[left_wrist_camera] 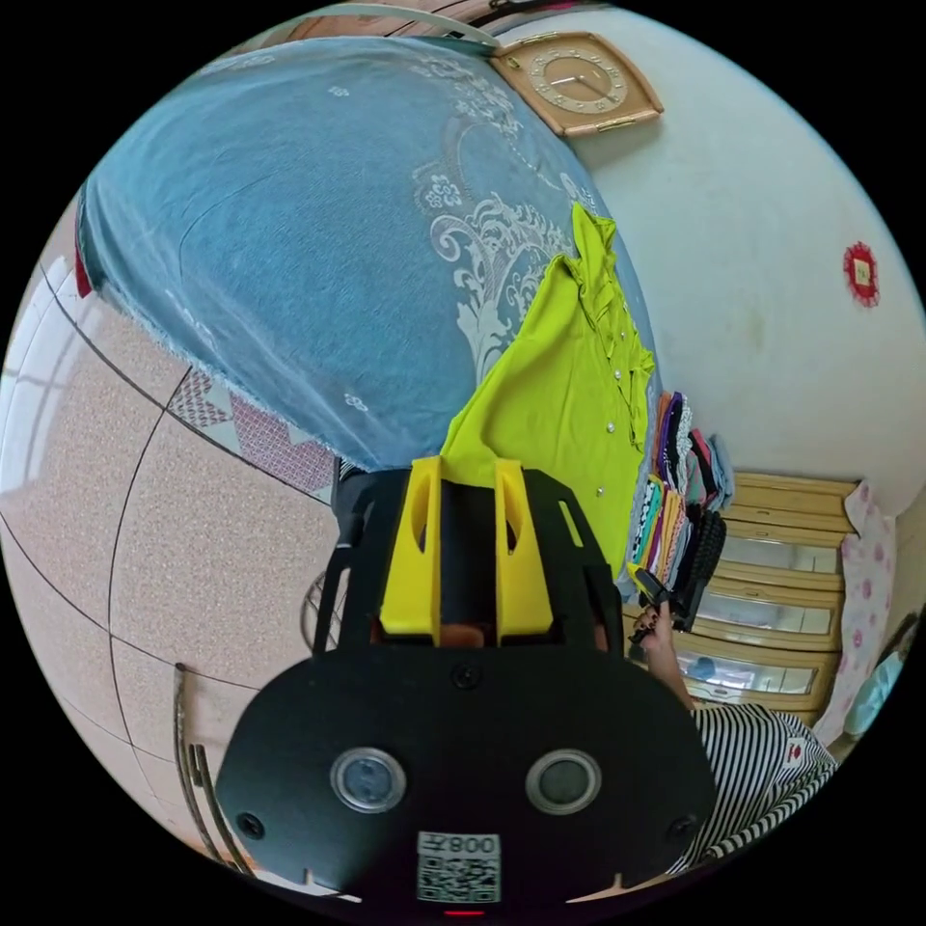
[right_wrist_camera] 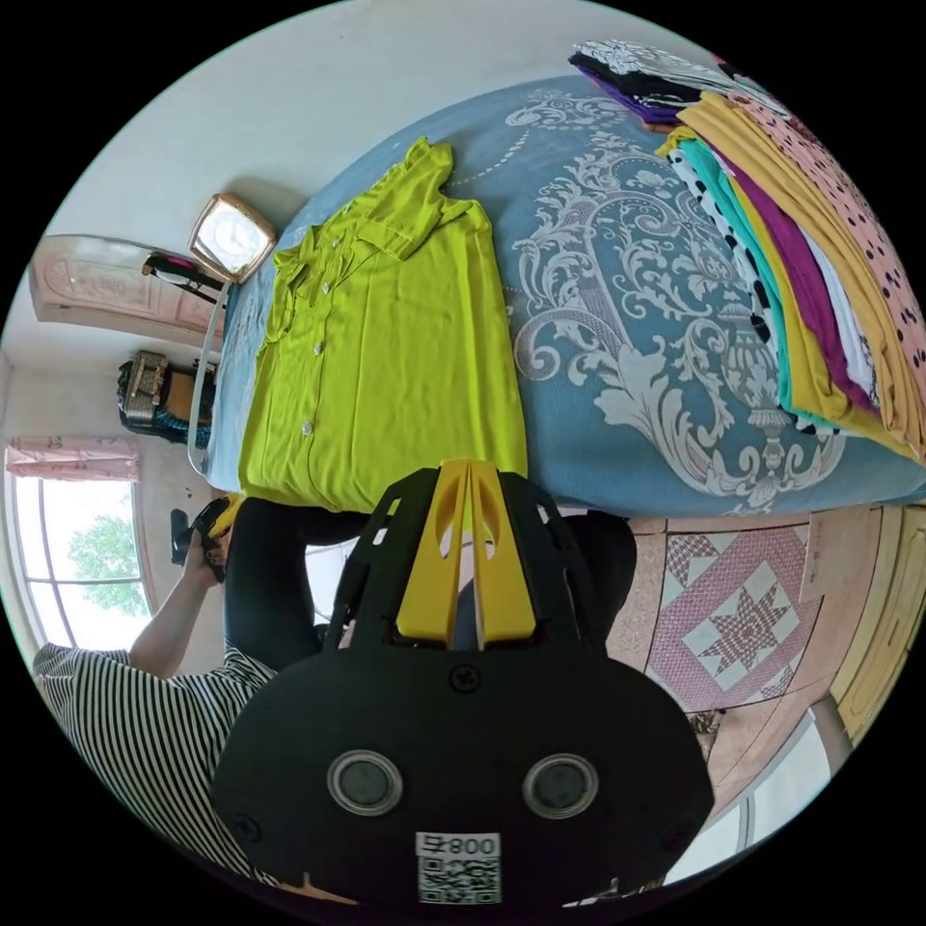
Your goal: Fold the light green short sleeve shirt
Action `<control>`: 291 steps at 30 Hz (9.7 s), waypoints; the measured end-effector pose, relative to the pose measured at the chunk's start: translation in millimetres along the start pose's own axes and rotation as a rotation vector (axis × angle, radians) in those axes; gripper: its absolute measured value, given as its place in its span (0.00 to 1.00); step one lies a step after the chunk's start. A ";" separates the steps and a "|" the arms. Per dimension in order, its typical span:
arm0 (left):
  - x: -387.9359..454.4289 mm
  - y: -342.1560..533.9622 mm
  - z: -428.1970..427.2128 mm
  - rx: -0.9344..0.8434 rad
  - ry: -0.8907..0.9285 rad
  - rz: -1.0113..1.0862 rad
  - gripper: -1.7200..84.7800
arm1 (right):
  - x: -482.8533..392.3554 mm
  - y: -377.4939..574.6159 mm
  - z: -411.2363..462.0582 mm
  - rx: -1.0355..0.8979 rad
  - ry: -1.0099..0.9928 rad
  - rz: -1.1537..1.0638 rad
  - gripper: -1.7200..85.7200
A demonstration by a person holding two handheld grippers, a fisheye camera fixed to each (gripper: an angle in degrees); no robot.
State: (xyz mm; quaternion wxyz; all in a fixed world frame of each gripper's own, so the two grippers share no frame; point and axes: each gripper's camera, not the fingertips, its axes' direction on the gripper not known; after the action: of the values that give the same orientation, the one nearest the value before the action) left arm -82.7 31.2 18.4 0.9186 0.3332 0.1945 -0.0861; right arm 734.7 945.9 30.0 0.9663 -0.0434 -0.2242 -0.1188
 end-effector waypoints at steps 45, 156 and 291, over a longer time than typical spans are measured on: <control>377.9 -64.8 399.3 -0.221 -0.115 0.935 0.02 | -269.4 -399.9 177.0 0.002 0.243 -0.540 0.01; 85.7 327.1 -434.5 0.154 0.513 0.226 0.02 | 223.0 261.6 5.0 0.097 -0.501 -0.081 0.02; 439.4 -221.1 442.3 -0.015 -0.764 1.227 0.11 | -417.1 -220.8 215.1 0.067 0.807 -1.069 0.07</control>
State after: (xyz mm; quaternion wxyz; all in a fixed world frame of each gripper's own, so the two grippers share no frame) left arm 385.9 -435.5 19.0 0.8076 0.3226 -0.3616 0.3361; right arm 225.3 849.4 44.4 0.7835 0.1516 0.1603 -0.5809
